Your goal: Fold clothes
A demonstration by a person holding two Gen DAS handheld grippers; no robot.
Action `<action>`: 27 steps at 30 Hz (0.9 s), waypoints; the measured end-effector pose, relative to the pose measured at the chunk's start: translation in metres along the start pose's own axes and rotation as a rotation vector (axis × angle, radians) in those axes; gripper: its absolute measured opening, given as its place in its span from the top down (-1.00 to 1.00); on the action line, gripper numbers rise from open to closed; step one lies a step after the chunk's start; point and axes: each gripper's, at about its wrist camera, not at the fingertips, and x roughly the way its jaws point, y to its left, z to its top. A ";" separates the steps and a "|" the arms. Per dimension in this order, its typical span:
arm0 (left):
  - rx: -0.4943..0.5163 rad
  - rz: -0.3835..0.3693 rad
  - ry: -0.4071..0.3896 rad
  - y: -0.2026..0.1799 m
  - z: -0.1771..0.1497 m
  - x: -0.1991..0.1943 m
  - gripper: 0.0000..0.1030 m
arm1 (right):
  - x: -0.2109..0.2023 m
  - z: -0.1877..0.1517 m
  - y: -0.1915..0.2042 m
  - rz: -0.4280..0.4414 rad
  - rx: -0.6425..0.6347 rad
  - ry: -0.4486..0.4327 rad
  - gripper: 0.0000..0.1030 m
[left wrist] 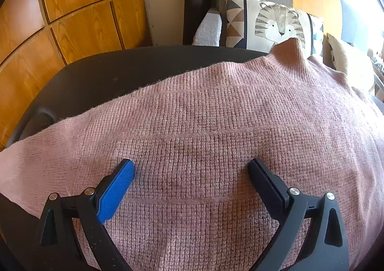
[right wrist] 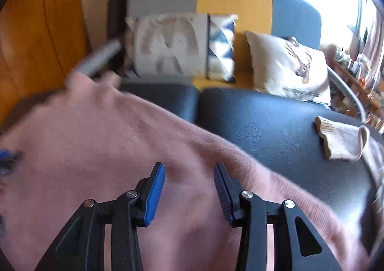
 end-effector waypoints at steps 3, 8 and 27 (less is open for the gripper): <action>-0.001 -0.001 0.000 0.001 0.000 0.002 -0.91 | -0.015 -0.011 0.019 0.036 -0.022 -0.006 0.17; -0.001 -0.001 0.000 0.001 0.001 0.005 -0.91 | -0.039 -0.029 0.050 0.095 -0.057 -0.017 0.17; 0.008 -0.017 0.061 0.003 -0.003 -0.018 -0.89 | -0.029 -0.036 -0.007 0.206 0.160 -0.044 -0.07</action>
